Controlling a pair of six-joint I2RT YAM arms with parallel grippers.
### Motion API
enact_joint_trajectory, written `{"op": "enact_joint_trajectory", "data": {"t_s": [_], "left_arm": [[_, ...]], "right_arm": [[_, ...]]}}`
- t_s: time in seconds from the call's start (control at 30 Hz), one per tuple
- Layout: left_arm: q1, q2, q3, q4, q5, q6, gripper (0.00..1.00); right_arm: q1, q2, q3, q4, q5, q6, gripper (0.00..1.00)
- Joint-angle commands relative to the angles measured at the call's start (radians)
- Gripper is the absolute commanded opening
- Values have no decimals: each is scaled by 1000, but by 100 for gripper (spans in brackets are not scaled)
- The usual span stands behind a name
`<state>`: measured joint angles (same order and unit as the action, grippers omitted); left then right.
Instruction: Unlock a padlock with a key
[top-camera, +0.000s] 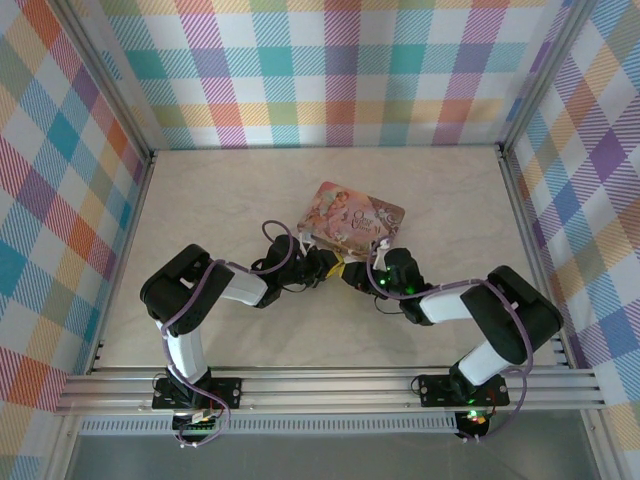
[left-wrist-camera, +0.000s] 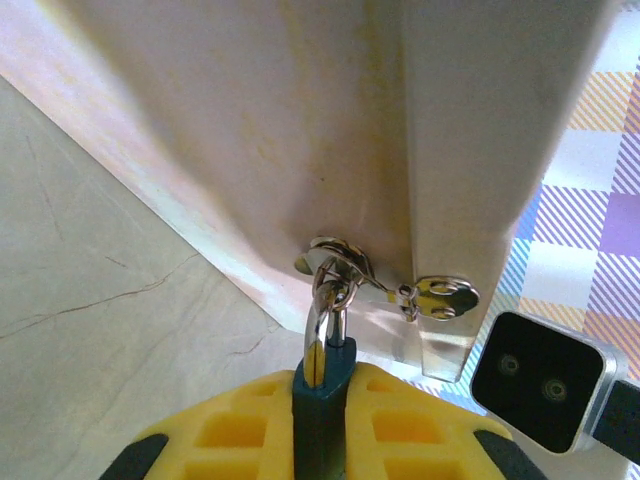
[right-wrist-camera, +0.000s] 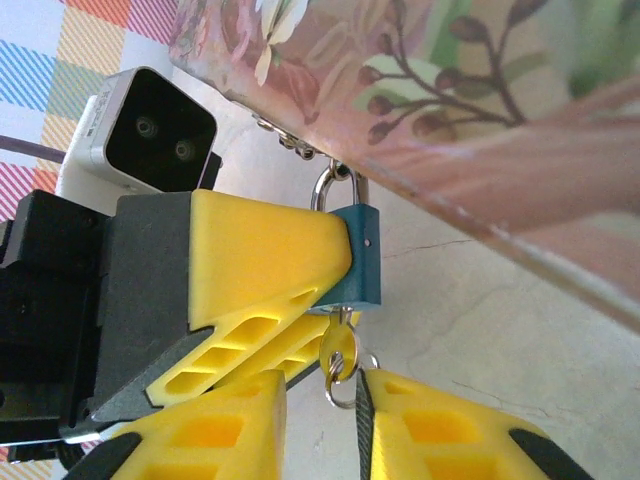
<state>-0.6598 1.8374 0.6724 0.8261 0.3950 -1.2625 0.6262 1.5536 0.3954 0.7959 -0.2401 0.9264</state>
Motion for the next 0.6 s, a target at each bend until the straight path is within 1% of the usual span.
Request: {"op": "enact_joint_trajectory", "data": {"t_s": [0.0, 0.1, 0.2, 0.4, 0.5, 0.57], "left_arm": [[-14, -21, 19, -28, -12, 14, 0], [-14, -24, 22, -35, -10, 14, 0], [-15, -31, 25, -48, -13, 14, 0], [-15, -48, 28, -78, -14, 15, 0], [-15, -56, 36, -102, -10, 17, 0], [-15, -59, 42, -122, -7, 17, 0]], "right_arm": [[-13, -40, -21, -17, 3, -34, 28], [-16, -82, -25, -72, 21, -74, 31], [-16, -152, -10, -194, 50, -141, 33], [-16, -337, -11, -352, 140, -300, 45], [-16, -425, -2, -411, 180, -398, 57], [-16, -488, 13, -461, 217, -484, 67]]}}
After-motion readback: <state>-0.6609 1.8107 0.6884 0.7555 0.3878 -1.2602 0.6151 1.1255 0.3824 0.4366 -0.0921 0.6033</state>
